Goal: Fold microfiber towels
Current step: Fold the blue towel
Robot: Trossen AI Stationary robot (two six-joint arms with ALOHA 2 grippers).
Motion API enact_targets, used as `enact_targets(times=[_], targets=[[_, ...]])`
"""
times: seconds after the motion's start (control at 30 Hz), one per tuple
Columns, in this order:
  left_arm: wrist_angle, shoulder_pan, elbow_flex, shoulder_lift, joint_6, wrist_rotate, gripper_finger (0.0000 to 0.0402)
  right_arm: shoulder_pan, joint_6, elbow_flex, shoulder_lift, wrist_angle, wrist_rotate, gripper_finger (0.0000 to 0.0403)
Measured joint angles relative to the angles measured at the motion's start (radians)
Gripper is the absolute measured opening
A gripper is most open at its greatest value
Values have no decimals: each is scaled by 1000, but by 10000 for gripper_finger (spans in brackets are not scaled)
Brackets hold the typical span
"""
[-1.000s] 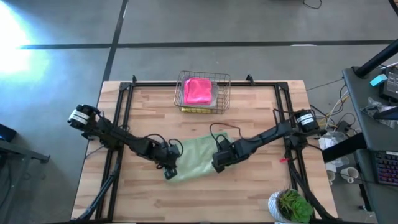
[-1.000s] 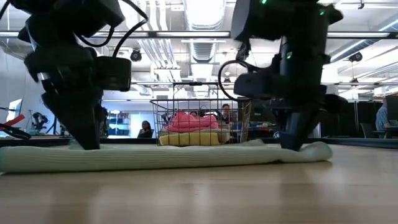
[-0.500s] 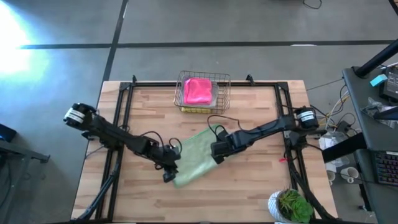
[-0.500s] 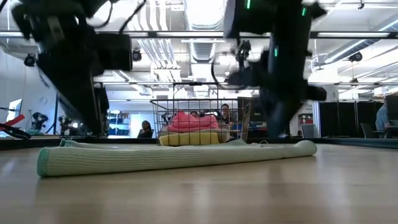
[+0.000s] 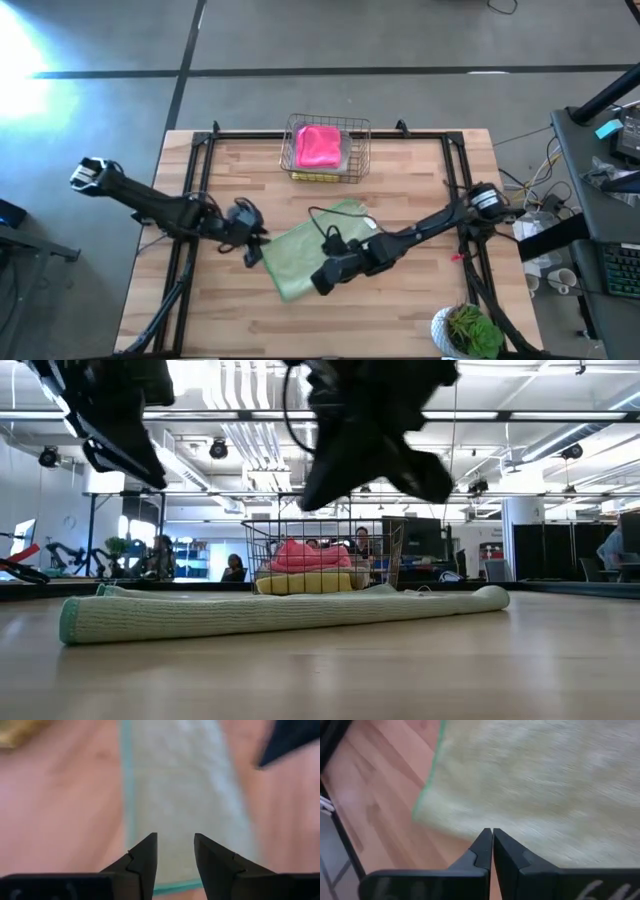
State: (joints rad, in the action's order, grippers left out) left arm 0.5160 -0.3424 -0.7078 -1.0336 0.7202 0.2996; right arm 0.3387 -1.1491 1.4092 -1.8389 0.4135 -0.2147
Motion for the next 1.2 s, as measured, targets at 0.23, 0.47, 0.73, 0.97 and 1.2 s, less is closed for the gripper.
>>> enact_targets(times=[0.23, 0.47, 0.73, 0.97, 1.2], targets=[[212, 3, 0, 105, 7, 129, 114, 1, 92, 189, -175, 1, -4, 8], [235, 3, 0, 105, 6, 128, 114, 1, 155, 388, -339, 121, 58, 8], [235, 3, 4, 64, 1, 126, 114, 1, 172, 519, -418, 348, 151, 8], [234, 3, 8, 4, -2, 125, 114, 30, 207, 535, -404, 574, 239, 8], [234, 3, 9, -64, -4, 92, 114, 81, 244, 534, -395, 796, 271, 8]])
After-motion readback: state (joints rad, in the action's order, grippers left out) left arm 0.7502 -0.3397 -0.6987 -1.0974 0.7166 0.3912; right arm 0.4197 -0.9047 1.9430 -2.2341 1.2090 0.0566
